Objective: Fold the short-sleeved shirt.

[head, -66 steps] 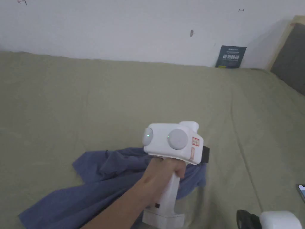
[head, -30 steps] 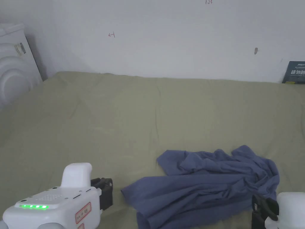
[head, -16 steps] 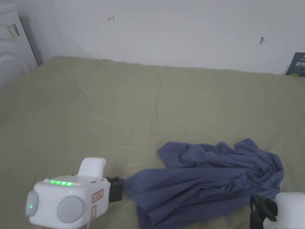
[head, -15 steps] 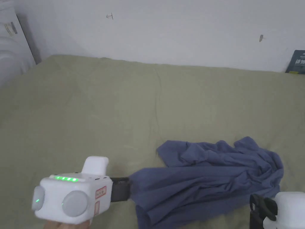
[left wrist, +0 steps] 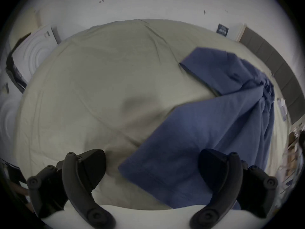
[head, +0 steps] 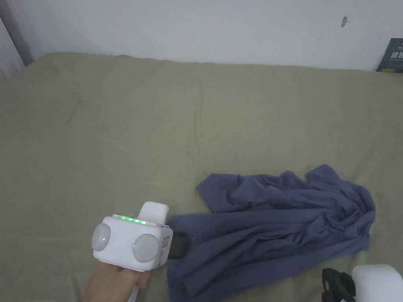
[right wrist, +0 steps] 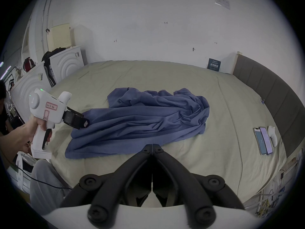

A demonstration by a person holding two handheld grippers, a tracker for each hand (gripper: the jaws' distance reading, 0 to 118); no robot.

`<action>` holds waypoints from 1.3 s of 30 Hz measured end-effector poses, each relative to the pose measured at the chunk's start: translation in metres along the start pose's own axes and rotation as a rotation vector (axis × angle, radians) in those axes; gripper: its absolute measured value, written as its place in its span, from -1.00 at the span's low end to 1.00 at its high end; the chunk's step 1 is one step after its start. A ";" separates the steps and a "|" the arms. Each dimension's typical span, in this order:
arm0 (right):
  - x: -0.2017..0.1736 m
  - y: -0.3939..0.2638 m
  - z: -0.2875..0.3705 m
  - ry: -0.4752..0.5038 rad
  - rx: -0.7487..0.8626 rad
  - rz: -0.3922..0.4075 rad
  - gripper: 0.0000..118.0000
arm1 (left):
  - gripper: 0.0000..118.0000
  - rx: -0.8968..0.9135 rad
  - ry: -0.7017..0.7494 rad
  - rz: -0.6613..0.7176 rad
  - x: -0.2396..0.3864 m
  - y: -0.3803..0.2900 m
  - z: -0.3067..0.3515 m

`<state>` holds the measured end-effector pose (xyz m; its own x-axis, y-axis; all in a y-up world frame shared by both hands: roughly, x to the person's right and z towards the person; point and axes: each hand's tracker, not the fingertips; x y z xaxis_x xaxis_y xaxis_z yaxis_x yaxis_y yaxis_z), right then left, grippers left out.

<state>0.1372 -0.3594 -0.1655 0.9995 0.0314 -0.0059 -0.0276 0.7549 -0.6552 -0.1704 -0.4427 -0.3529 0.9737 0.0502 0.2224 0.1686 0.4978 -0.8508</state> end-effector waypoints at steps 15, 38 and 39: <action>0.003 0.007 0.005 0.008 0.025 -0.001 -0.99 | -1.00 0.121 -0.083 0.048 -0.006 -0.008 0.038; -0.033 0.211 -0.257 0.176 -0.300 0.310 0.97 | -1.00 0.083 -0.193 0.073 -0.022 -0.011 0.017; -0.038 0.208 -0.267 0.219 -0.292 0.323 0.95 | -1.00 0.084 -0.193 0.065 -0.022 -0.012 0.018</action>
<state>0.0983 -0.3781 -0.5033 0.9213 0.0716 -0.3823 -0.3627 0.5133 -0.7778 -0.1963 -0.4347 -0.3388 0.9332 0.2458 0.2622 0.0849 0.5580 -0.8255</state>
